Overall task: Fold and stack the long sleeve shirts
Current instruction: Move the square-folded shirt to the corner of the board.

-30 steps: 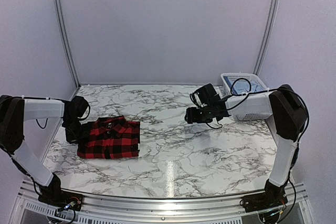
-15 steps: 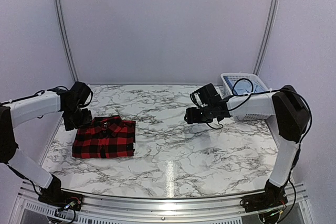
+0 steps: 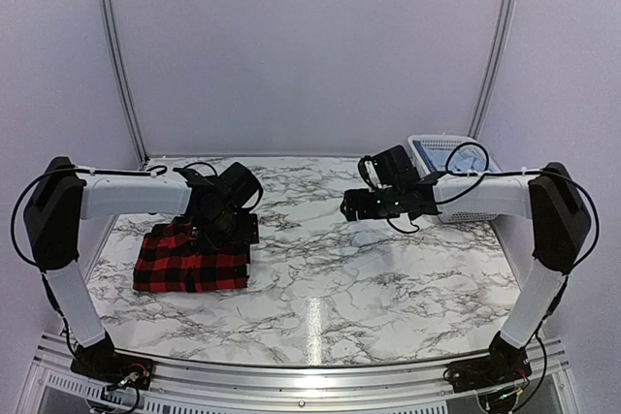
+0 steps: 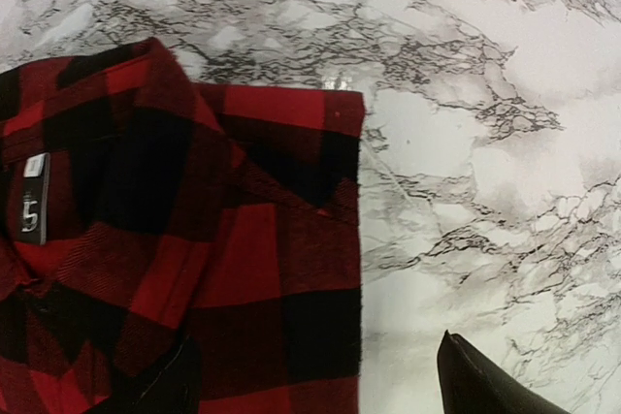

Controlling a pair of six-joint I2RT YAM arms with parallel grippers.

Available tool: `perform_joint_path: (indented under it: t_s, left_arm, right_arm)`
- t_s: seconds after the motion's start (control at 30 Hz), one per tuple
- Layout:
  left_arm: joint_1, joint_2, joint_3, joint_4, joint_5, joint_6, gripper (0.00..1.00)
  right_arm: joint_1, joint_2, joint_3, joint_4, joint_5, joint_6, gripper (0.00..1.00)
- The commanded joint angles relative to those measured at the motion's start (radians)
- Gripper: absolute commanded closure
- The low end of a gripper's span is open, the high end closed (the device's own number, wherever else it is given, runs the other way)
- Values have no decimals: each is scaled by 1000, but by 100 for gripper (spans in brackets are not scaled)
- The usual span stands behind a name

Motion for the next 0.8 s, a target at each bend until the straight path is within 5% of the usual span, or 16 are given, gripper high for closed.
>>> perform_joint_path:
  t_s: [0.0,0.77]
  left_arm:
    - [-22,43,32,86,27,-68,14]
    - [14,-12,-268,321,107,-96,14]
  right_arm:
    - [8,-57,-30,16,45,15,8]
    - [15,-246,-182,185,151,-26,1]
